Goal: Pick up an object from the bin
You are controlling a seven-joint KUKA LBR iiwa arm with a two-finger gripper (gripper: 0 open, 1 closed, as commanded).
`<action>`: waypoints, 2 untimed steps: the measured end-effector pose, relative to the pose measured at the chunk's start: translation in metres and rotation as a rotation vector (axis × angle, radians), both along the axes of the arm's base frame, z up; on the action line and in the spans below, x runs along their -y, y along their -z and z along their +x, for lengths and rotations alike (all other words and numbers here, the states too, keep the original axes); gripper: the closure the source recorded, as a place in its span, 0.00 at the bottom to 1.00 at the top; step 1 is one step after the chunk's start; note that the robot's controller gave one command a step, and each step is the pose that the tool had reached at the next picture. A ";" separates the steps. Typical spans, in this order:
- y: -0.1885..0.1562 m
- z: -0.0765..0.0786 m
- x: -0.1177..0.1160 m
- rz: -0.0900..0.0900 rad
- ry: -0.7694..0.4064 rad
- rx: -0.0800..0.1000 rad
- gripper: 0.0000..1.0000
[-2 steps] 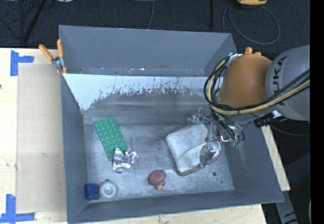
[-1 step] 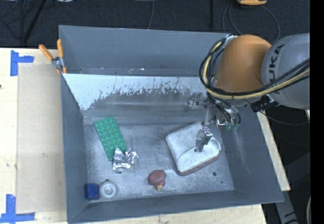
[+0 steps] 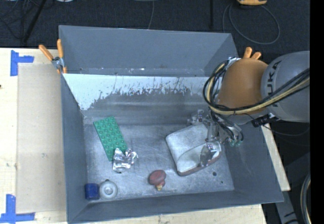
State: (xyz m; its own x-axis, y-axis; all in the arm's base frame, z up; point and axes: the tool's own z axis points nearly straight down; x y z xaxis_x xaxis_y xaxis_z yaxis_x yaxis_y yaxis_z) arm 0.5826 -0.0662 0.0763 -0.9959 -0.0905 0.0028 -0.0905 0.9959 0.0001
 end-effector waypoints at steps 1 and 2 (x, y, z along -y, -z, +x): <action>-0.003 0.002 0.000 0.000 0.001 0.005 1.00; -0.101 -0.049 -0.017 0.001 -0.568 0.005 1.00</action>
Offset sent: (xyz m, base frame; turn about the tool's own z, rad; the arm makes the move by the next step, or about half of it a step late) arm 0.0000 0.0000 0.0000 0.0000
